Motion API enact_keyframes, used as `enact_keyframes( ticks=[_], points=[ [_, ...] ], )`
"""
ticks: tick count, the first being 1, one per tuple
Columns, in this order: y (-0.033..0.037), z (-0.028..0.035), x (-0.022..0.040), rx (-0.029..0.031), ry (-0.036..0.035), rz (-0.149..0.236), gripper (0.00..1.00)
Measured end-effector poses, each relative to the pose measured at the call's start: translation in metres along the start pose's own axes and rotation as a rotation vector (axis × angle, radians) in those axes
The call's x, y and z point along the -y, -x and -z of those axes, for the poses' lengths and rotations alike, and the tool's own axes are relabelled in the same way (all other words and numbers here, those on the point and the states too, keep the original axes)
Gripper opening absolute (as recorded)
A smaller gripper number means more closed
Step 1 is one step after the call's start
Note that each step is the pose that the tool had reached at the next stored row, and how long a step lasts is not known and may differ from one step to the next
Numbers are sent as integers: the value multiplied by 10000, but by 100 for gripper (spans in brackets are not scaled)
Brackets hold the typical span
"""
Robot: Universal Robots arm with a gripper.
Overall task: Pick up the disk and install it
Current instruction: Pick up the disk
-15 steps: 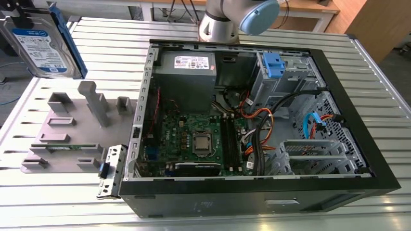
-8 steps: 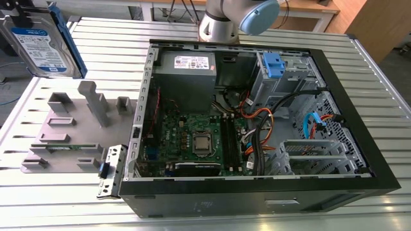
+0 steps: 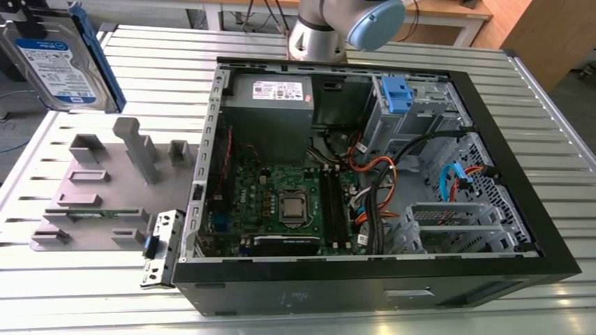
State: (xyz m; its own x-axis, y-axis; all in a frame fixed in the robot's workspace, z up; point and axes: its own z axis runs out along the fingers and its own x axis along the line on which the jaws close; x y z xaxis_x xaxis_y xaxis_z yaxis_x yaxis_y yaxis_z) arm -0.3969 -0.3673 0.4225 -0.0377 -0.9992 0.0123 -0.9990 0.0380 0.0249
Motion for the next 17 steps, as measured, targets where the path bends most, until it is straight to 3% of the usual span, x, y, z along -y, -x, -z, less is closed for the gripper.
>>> enact_keyframes(
  ticks=[17],
  points=[
    [-1,93,-2,0,0,0,35]
  ],
)
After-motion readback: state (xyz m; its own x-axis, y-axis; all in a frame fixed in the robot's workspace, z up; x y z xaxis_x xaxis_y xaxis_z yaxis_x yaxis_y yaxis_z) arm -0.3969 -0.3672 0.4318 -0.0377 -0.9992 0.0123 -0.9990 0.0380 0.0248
